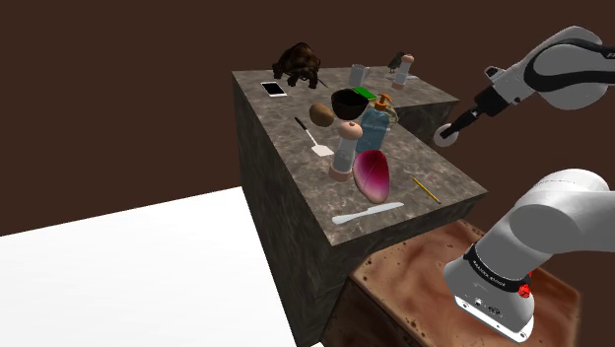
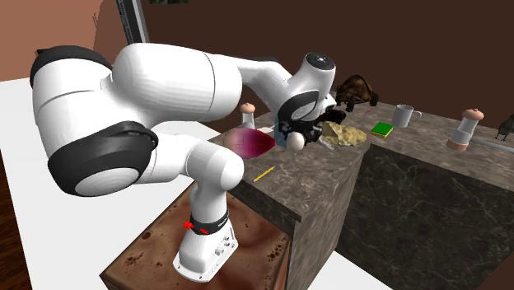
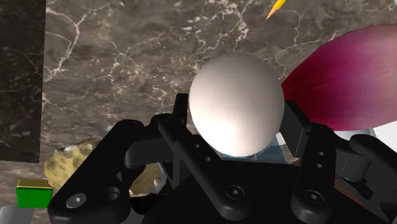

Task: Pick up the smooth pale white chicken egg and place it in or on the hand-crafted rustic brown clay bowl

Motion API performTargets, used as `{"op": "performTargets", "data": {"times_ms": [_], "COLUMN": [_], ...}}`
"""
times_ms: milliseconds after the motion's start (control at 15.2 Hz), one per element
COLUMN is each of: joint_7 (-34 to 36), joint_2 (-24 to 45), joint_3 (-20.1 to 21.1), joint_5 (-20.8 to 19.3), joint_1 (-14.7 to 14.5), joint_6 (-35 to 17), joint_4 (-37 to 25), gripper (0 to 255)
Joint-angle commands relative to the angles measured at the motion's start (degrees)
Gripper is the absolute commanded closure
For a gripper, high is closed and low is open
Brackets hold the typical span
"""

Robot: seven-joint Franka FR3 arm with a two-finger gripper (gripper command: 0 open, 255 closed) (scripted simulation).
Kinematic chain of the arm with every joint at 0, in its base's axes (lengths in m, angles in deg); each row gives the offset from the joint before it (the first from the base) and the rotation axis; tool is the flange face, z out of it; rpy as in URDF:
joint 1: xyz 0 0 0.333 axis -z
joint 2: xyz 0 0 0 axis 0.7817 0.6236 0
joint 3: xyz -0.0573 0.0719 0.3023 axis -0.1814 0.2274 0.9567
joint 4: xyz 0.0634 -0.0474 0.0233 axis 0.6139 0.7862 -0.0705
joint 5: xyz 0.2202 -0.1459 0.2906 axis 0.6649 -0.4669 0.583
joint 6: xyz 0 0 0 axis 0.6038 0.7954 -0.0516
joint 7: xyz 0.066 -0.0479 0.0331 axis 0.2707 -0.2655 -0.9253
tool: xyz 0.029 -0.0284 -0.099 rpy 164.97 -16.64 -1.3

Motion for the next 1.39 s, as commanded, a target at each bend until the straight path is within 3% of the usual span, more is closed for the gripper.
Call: {"op": "performTargets", "data": {"times_ms": [0, 660, 1320], "joint_7": [0.46, 2.78, 2.92], "joint_2": [-0.22, -1.59, 21.77], "joint_3": [0.68, 4.18, -1.34], "joint_5": [0.44, 2.42, 9.84], "joint_1": [-0.32, -1.31, -17.92], "joint_6": [1.48, 8.53, -3.06], "joint_4": [-1.37, -7.49, -21.69], "gripper": [255, 255, 255]}}
